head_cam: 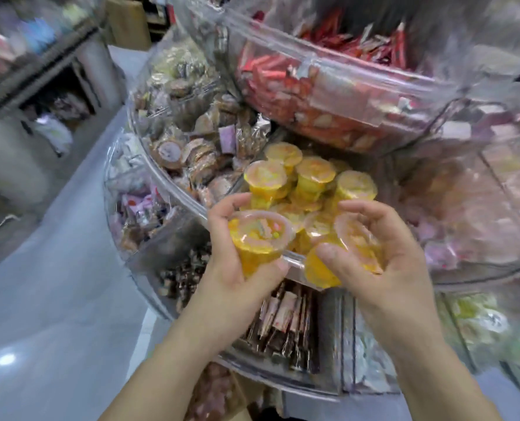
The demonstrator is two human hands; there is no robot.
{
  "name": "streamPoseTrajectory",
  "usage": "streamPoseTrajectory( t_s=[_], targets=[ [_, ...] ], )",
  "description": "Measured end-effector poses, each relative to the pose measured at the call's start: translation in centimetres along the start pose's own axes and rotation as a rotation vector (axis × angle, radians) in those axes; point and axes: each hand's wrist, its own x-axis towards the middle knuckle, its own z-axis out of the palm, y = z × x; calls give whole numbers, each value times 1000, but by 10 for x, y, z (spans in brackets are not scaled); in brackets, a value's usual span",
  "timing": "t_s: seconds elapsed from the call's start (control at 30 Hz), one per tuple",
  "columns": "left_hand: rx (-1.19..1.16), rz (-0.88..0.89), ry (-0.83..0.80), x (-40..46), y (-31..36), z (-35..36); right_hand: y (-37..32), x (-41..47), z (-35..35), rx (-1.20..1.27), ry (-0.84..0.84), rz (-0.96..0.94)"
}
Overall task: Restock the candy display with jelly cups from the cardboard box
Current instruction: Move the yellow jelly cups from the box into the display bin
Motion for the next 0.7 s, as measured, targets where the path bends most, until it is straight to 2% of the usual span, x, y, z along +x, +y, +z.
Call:
streamPoseTrajectory(
  t_s=[0.1, 0.27, 0.37, 0.53, 0.7],
  targets=[
    [38, -34, -91, 26, 3, 13, 0, 23, -20, -26, -16, 6],
    [515, 80, 72, 57, -2, 23, 21, 41, -40, -78, -114, 113],
    [695, 123, 102, 67, -8, 27, 35, 41, -42, -173, -153, 157],
    [925, 273, 81, 88, -17, 24, 50, 41, -29, -347, -95, 74],
    [1147, 352, 140, 97, -30, 23, 56, 41, -18, -412, 26, 52]
  ],
)
